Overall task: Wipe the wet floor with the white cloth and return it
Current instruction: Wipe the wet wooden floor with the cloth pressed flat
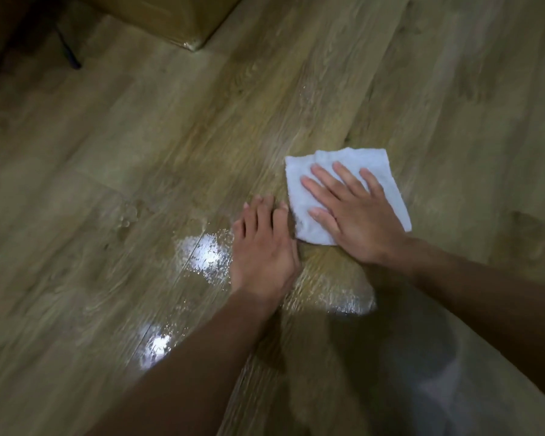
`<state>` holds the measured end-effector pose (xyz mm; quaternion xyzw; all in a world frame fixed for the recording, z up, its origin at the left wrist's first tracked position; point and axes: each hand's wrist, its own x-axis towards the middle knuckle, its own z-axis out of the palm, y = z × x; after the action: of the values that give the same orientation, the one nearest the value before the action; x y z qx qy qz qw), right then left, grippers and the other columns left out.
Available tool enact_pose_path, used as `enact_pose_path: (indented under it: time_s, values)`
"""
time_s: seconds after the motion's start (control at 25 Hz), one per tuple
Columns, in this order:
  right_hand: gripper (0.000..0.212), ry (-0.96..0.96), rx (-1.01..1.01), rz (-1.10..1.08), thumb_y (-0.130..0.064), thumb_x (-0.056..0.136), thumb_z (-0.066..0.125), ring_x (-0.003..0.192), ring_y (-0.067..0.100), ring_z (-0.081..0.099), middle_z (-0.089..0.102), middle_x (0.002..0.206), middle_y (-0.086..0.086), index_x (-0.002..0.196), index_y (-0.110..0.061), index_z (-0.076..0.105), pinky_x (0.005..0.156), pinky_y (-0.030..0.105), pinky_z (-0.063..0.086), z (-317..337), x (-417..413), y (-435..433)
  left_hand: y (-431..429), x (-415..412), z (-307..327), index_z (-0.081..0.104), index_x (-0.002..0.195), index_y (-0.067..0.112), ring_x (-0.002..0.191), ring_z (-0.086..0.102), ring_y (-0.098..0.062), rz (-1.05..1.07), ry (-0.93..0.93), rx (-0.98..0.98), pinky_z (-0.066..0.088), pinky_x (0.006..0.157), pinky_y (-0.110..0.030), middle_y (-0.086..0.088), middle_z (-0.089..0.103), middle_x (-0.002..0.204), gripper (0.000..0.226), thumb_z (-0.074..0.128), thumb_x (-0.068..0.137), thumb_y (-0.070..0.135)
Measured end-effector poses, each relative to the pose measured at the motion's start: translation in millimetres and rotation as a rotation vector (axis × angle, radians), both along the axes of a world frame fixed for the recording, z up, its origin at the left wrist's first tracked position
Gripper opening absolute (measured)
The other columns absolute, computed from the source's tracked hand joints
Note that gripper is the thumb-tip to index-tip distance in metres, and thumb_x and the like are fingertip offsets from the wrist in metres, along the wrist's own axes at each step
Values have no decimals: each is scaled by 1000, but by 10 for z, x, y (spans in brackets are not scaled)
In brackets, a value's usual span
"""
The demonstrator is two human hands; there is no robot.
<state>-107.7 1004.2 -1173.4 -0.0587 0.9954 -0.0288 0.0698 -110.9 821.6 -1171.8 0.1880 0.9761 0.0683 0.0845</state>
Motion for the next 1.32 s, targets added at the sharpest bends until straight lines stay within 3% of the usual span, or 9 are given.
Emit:
enact_pose_path:
  time_s: [0.24, 0.36, 0.52, 0.8, 0.88, 1.0, 1.08, 1.2, 1.32]
  values:
    - [56, -20, -95, -310, -50, 101, 10, 149, 21, -4, -1, 162, -11, 154, -33, 5, 117, 51, -4, -59, -1276, -113, 27, -22, 79, 43, 138, 10, 141, 27, -37, -10, -27, -4, 26, 113, -51, -16, 35, 149, 60, 26, 85, 33]
    - [57, 35, 10, -164, -48, 101, 11, 149, 26, 5, 8, 163, -5, 154, -28, 11, 118, 52, 2, -19, -985, -164, 23, -34, 107, 52, 130, 8, 136, 37, -36, 8, 3, 29, 30, 112, -51, -17, 44, 144, 57, 32, 81, 30]
    - [56, 4, 30, 77, -52, 100, 16, 148, 18, 15, 18, 160, -11, 152, -34, 20, 118, 48, 11, 15, -481, 60, 32, -46, 61, 59, 121, 8, 132, 44, -34, 12, 62, 54, 35, 110, -49, -17, 51, 138, 46, 40, 82, 24]
    - [57, -10, -118, -418, -50, 101, 10, 149, 25, -7, -3, 162, -10, 154, -31, 3, 117, 53, -8, -71, -1806, -318, 27, -53, 14, 55, 126, 11, 133, 42, -34, 7, 64, 76, 33, 111, -48, -15, 49, 139, 46, 38, 87, 27]
    - [57, -8, -97, -337, -49, 100, 9, 149, 26, -6, -1, 163, -9, 154, -30, 4, 117, 53, -8, -39, -1728, -375, 21, -45, 13, 54, 127, 11, 134, 40, -33, 12, 50, 67, 31, 112, -48, -14, 47, 140, 46, 40, 86, 27]
    - [57, 46, 6, -14, -52, 99, 12, 149, 22, 9, 14, 161, -11, 153, -34, 16, 118, 48, 4, 7, -991, -193, 31, -39, 41, 55, 127, 12, 134, 40, -33, 49, 42, 70, 32, 111, -49, -13, 47, 141, 47, 40, 84, 25]
    - [58, 31, 56, 32, -56, 98, 13, 148, 19, 16, 21, 159, -11, 151, -36, 22, 118, 45, 9, 44, -581, 70, 46, -38, 49, 56, 125, 11, 133, 41, -33, 59, 54, 91, 33, 109, -50, -14, 48, 140, 47, 37, 85, 25]
    - [60, 16, 48, -153, -58, 97, 12, 148, 20, 12, 17, 160, -10, 152, -36, 18, 117, 47, 6, 50, -857, 132, 40, -37, 26, 56, 125, 10, 133, 42, -34, 46, 63, 97, 34, 109, -50, -15, 49, 139, 46, 35, 87, 25]
    - [59, -7, -92, -420, -52, 100, 11, 149, 27, -6, -1, 163, -8, 154, -30, 4, 116, 53, -6, -41, -1579, -377, 29, -42, -12, 53, 126, 12, 134, 41, -33, 32, 68, 90, 33, 110, -48, -13, 48, 139, 47, 37, 85, 28]
